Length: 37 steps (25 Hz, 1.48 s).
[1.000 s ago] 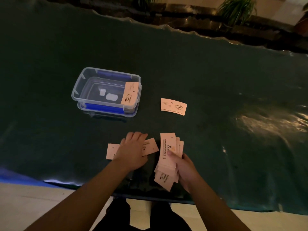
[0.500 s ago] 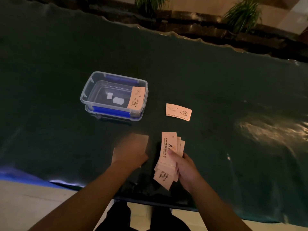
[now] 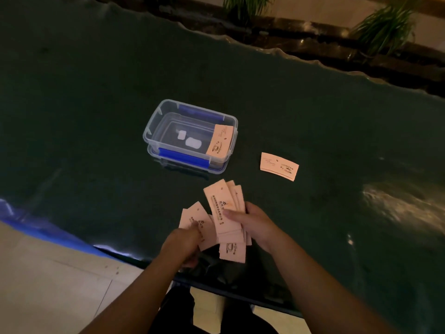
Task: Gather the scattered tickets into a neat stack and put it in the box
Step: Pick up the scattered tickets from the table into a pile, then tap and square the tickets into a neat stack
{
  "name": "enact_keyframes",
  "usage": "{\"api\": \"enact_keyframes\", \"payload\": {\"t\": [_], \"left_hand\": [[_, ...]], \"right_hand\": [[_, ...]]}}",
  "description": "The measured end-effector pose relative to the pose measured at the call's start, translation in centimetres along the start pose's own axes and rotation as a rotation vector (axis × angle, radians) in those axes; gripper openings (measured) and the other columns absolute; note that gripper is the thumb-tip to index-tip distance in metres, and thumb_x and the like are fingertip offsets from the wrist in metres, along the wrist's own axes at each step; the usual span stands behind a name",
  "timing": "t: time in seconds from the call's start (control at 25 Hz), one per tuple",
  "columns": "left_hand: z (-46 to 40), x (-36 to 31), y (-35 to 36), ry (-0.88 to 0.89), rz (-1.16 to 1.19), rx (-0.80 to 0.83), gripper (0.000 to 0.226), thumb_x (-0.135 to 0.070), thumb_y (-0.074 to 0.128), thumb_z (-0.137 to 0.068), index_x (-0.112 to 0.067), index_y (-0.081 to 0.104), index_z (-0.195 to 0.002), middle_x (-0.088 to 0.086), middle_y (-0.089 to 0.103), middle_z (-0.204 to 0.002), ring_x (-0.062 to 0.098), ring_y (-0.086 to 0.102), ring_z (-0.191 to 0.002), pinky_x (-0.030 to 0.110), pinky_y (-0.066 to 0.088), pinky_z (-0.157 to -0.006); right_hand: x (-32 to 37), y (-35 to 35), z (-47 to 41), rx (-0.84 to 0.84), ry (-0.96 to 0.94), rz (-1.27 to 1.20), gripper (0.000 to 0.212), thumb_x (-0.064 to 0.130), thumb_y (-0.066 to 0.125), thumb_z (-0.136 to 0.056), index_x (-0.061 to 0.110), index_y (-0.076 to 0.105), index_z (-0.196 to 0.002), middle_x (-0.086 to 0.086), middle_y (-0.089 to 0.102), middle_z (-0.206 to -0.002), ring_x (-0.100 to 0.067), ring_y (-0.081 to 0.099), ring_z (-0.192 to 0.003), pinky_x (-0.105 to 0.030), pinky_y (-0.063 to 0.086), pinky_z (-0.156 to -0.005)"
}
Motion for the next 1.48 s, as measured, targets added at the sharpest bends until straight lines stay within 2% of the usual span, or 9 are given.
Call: {"api": "enact_keyframes", "payload": {"t": [0.16,0.32,0.52,0.68,0.88,1.08,1.24,1.36,1.48], "left_hand": [[0.1,-0.9,-0.4,0.016,0.261,-0.061,0.06,-0.055,0.032,-0.106,-0.007,0.065,-0.093,0.021,0.073,-0.089,0.033,0.073,-0.074,0.05,0.066,-0.076],[0.2,-1.3,0.0,0.013,0.39,-0.031,0.068,-0.064,0.021,-0.105,-0.014,0.066,-0.094,0.018,0.072,-0.098,0.034,0.073,-0.087,0.051,0.063,-0.085],[0.0,-1.8,0.8,0.05,0.441,-0.01,0.074,-0.068,0.025,-0.102,-0.013,0.063,-0.133,0.019,0.068,-0.126,0.034,0.068,-0.108,0.049,0.058,-0.095],[-0.3,-3.1,1.1,0.06,0.388,-0.012,0.075,-0.067,0.034,-0.1,-0.008,0.054,-0.141,0.018,0.065,-0.13,0.033,0.066,-0.11,0.048,0.055,-0.097],[-0.7,-4.7,1.7,0.09,0.414,0.033,0.071,-0.064,0.045,-0.098,-0.009,0.047,-0.142,0.013,0.063,-0.124,0.027,0.066,-0.103,0.046,0.055,-0.089],[-0.3,-8.7,2.0,0.131,0.426,0.065,0.064,-0.059,0.053,-0.092,-0.018,0.046,-0.14,0.011,0.063,-0.122,0.029,0.068,-0.103,0.052,0.057,-0.092],[0.1,-11.0,3.3,0.191,0.468,0.133,0.054,-0.047,0.054,-0.093,-0.019,0.047,-0.139,0.011,0.067,-0.12,0.031,0.071,-0.101,0.053,0.058,-0.09],[1.3,-13.1,5.0,0.247,0.557,0.219,0.045,-0.037,0.055,-0.096,-0.021,0.053,-0.138,0.015,0.072,-0.121,0.034,0.074,-0.103,0.058,0.058,-0.093],[3.0,-15.7,6.4,0.3,0.631,0.302,0.037,-0.034,0.057,-0.095,-0.027,0.061,-0.131,0.016,0.079,-0.11,0.034,0.078,-0.095,0.053,0.064,-0.079]], "right_hand": [[2.7,2.2,-1.9,0.097,0.006,0.293,0.047,0.041,0.083,-0.089,0.031,0.066,-0.132,0.003,0.081,-0.122,-0.018,0.079,-0.108,-0.049,0.063,-0.097],[2.9,3.8,-3.5,0.065,0.01,0.456,0.056,0.049,0.077,-0.092,0.025,0.063,-0.141,0.0,0.072,-0.134,-0.017,0.072,-0.107,-0.042,0.06,-0.092],[2.2,5.5,-4.3,0.097,-0.037,0.666,0.07,0.064,0.072,-0.088,0.028,0.062,-0.146,-0.006,0.052,-0.142,-0.025,0.064,-0.12,-0.048,0.057,-0.103],[1.9,5.8,-4.2,0.066,0.006,0.58,0.076,0.067,0.074,-0.08,0.023,0.058,-0.139,-0.007,0.066,-0.132,-0.028,0.072,-0.111,-0.051,0.064,-0.094],[1.4,4.9,-4.0,0.031,0.036,0.338,0.098,0.07,0.076,-0.068,0.025,0.045,-0.149,-0.009,0.059,-0.141,-0.03,0.07,-0.116,-0.053,0.062,-0.097],[1.4,3.3,-4.4,-0.048,-0.032,0.013,0.08,0.054,0.073,-0.093,0.024,0.036,-0.157,-0.012,0.051,-0.15,-0.033,0.066,-0.125,-0.056,0.058,-0.105],[2.8,1.9,-3.6,-0.105,-0.114,-0.03,0.063,0.048,0.057,-0.103,0.032,0.035,-0.16,-0.006,0.041,-0.146,-0.023,0.063,-0.115,-0.043,0.062,-0.084],[4.6,-0.4,-2.5,-0.122,-0.175,-0.024,0.066,0.034,0.054,-0.099,0.031,0.033,-0.162,-0.005,0.038,-0.142,-0.023,0.062,-0.115,-0.048,0.063,-0.09],[6.5,-3.7,-0.6,-0.097,-0.22,-0.006,0.077,0.042,0.062,-0.082,0.036,0.041,-0.156,-0.004,0.047,-0.143,-0.024,0.064,-0.12,-0.051,0.064,-0.093]]}}
Point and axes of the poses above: each hand's wrist, its own z-axis away from the middle knuckle, its own y-axis out of the palm, x = y × z, the point moved 8 cm from there along -z, towards the middle knuckle
